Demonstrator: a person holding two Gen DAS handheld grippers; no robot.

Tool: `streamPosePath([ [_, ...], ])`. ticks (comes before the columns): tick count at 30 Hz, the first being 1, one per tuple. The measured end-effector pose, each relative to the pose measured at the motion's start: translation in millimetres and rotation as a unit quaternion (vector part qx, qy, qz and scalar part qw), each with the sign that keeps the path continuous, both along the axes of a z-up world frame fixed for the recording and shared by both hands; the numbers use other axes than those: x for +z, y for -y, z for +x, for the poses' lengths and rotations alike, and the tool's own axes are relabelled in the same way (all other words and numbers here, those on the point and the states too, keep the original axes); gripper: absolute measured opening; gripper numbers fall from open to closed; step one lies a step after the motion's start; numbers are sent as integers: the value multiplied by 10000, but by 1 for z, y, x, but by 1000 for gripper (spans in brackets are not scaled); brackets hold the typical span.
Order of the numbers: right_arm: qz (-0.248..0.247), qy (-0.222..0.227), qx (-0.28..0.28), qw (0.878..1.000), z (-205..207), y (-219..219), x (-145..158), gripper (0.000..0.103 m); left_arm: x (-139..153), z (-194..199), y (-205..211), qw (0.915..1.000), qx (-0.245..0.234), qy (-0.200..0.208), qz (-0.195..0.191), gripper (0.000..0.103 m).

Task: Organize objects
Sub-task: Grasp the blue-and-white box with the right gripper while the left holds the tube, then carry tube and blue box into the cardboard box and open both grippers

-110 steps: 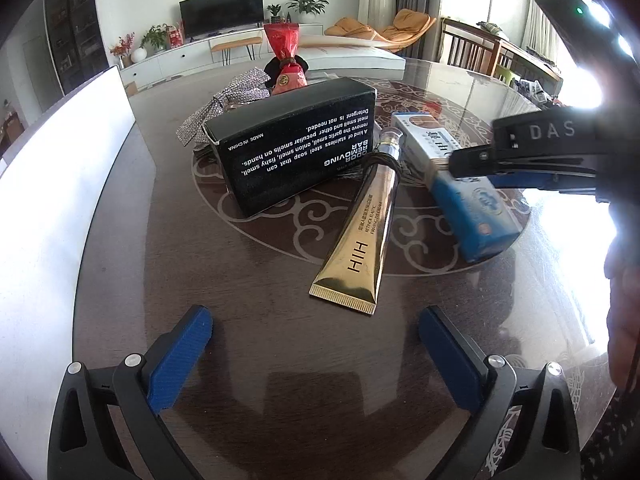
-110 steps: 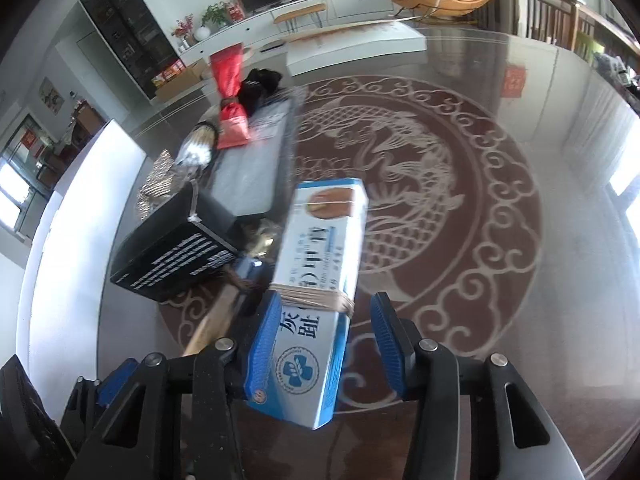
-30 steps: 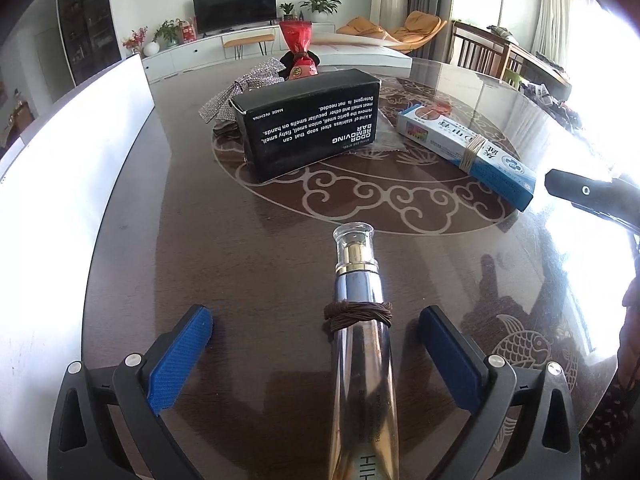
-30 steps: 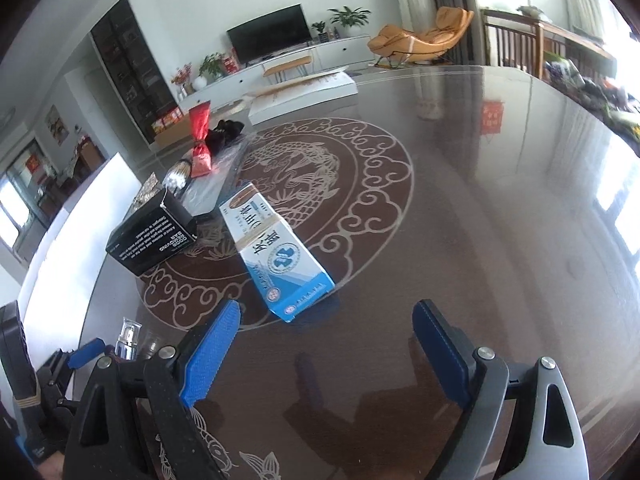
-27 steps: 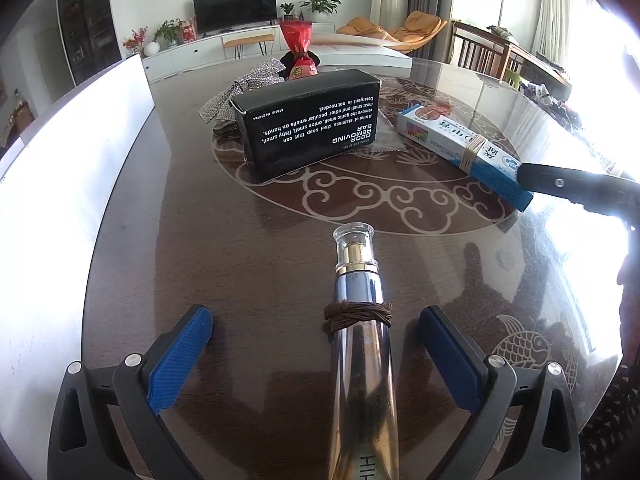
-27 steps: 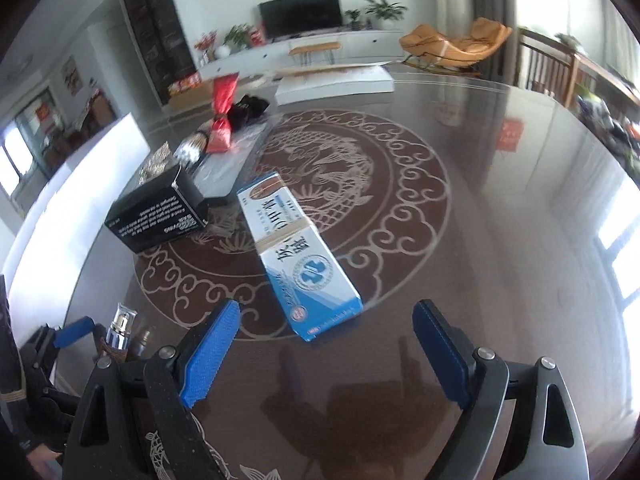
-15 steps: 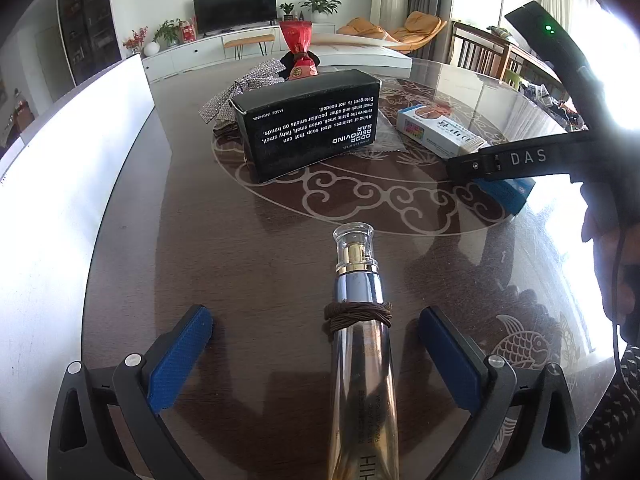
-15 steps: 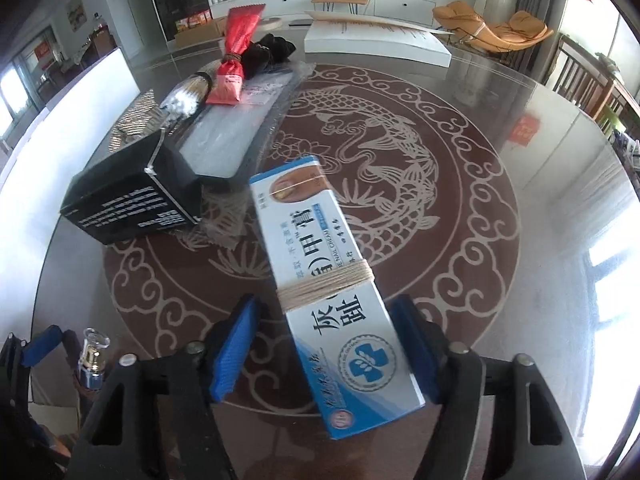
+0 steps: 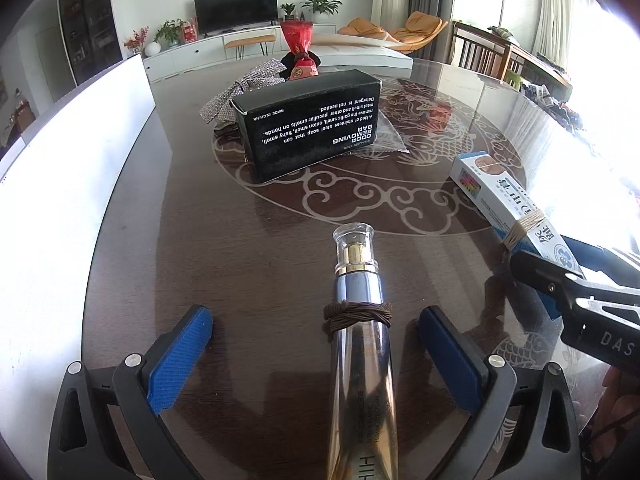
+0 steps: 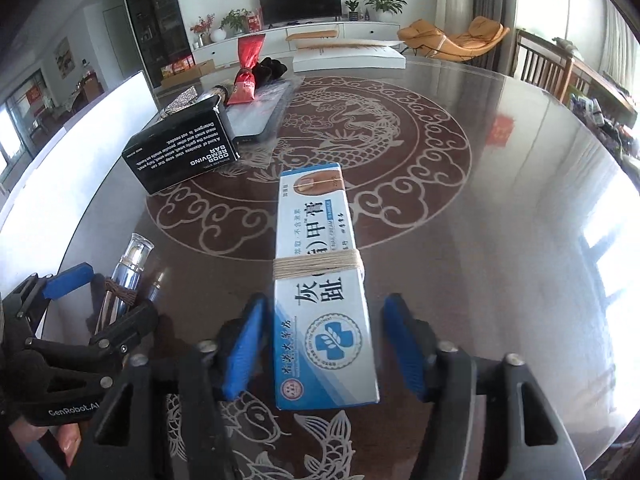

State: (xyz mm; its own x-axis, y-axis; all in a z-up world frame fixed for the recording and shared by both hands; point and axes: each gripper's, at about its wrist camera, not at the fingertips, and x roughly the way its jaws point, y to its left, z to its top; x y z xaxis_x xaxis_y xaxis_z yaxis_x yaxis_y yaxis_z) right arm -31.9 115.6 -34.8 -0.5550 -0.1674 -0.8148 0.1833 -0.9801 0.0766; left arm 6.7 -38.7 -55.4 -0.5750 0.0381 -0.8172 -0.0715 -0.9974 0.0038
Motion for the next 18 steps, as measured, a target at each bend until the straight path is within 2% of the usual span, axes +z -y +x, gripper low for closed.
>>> streamPosePath([
  [1, -20, 16, -83, 10000, 0, -3, -1, 85, 0, 0, 0, 10000, 0, 0, 0, 103],
  [4, -7, 7, -255, 9997, -3, -8, -2, 89, 0, 0, 0, 10000, 2, -1, 1, 103],
  [7, 119, 35, -240, 9996, -4, -4, -5, 98, 0, 0, 0, 10000, 3, -1, -1, 103],
  [11, 454, 73, -143, 9988, -5, 6, -10, 103, 0, 0, 0, 10000, 2, -1, 0, 103],
  [18, 432, 23, -134, 9990, -3, 4, -11, 103, 0, -1, 0, 10000, -36, 31, -2, 103],
])
